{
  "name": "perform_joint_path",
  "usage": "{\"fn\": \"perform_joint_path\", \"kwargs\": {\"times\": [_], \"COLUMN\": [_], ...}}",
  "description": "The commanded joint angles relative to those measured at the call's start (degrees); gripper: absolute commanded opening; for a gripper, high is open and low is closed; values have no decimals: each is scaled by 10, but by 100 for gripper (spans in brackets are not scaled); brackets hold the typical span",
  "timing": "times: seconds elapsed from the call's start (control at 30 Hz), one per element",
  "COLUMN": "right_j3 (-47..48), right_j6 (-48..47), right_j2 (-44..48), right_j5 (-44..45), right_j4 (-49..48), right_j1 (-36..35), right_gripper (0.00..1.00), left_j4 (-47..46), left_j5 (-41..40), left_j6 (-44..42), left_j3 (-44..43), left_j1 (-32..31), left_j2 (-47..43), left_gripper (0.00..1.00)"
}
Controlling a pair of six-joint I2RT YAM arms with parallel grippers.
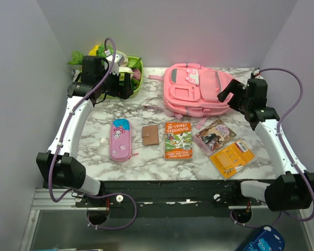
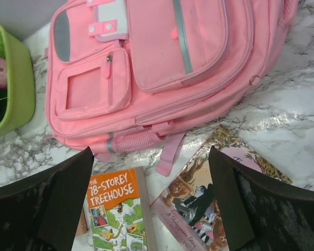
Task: Pack the student bag
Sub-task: Pick up the student bag at the center of the board.
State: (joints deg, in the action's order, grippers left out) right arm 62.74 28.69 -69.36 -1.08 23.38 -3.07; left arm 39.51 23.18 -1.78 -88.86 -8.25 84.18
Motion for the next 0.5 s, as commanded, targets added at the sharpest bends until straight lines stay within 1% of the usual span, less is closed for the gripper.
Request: {"fn": "perform_joint_path", "kwargs": {"times": [0.0,0.2,0.3,0.47], "right_j3": [13,22,40,70], "right_j6": [11,28,47,86], "right_j2": [-43,-130,-176,-234], "right_j5": [48,122,124,96], "right_j4": [11,16,19,18], "right_j1": [-3,-3,-3,-1], "right_gripper": [100,100,100,100], "left_j4": [-3,-10,-10,-10], "left_j5": [-5,-23,-21,-19], "left_j6": [39,42,45,43], "left_j3": [6,24,28,37], "left_j1": [0,0,0,0], "left_j2": [9,10,9,11], "left_gripper": [99,99,99,99]}}
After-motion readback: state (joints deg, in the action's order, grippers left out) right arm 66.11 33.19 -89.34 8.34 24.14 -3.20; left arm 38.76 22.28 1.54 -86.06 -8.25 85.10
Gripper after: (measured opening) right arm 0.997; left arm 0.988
